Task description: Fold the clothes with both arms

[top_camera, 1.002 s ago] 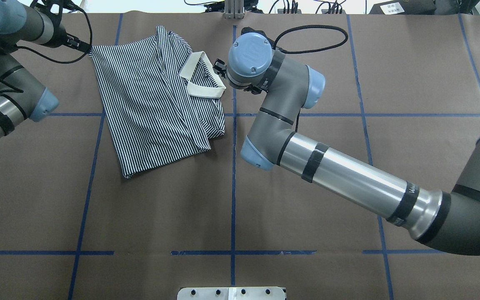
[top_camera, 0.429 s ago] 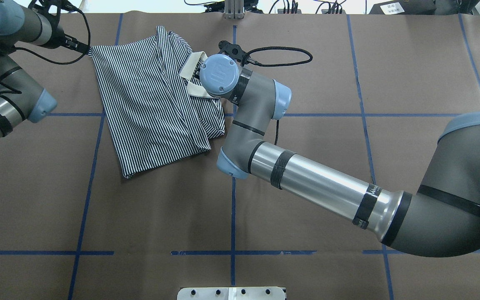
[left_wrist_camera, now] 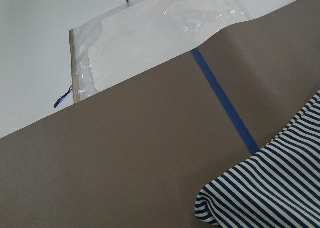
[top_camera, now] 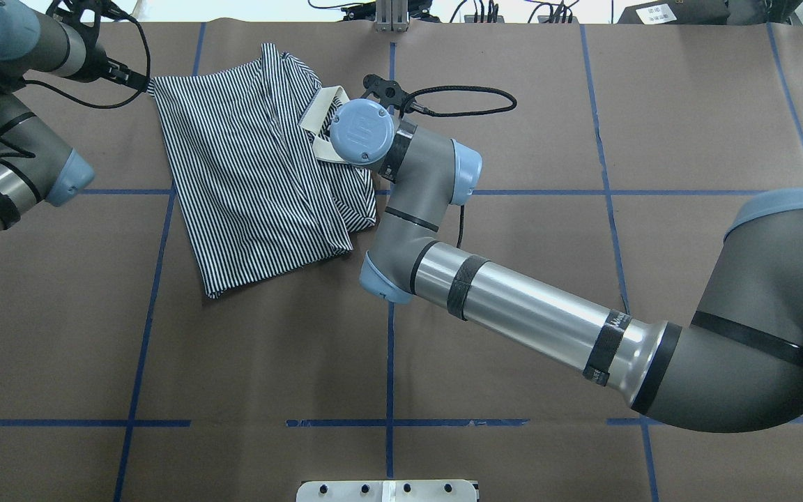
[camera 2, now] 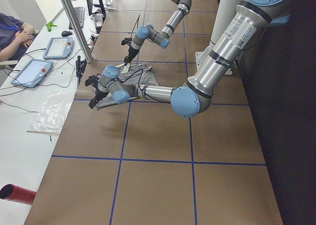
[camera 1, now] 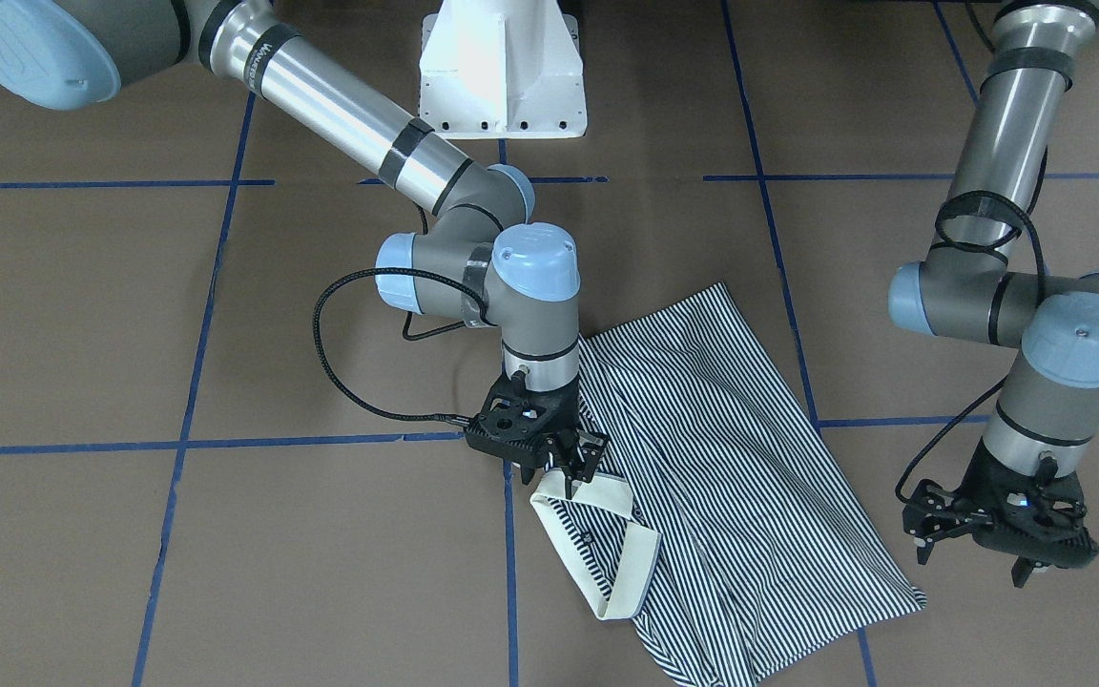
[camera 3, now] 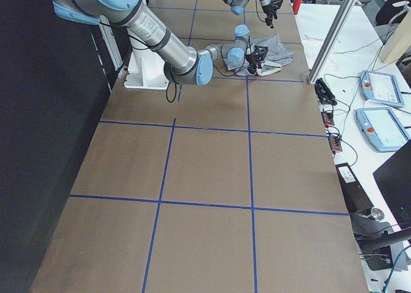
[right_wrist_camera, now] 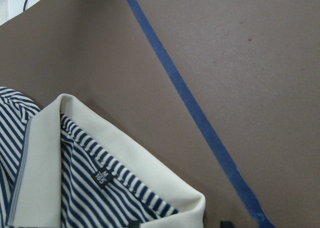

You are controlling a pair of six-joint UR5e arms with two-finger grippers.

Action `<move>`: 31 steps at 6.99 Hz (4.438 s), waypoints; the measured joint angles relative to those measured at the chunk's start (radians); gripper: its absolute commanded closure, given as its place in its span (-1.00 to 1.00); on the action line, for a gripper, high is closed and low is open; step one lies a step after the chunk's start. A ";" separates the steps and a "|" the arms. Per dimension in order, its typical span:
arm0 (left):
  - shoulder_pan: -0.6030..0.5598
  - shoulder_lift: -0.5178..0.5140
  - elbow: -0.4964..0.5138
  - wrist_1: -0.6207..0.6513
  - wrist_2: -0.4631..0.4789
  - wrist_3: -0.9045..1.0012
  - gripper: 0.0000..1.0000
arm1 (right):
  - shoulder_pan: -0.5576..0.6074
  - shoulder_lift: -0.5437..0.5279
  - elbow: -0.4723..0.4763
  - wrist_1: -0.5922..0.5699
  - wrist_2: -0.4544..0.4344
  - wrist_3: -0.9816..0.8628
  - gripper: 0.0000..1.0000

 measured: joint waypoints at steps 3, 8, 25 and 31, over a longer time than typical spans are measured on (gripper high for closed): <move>0.000 0.014 -0.030 0.001 -0.001 0.000 -1.00 | -0.001 0.002 -0.001 -0.004 0.002 0.019 1.00; 0.000 0.016 -0.047 0.001 -0.002 0.000 -1.00 | -0.002 -0.206 0.408 -0.202 0.006 0.029 1.00; 0.015 0.034 -0.101 0.001 -0.084 -0.011 -1.00 | -0.264 -0.615 1.084 -0.597 -0.157 -0.480 -0.46; 0.017 0.038 -0.103 0.001 -0.089 -0.036 -1.00 | -0.340 -0.552 0.991 -0.595 -0.188 -0.660 0.85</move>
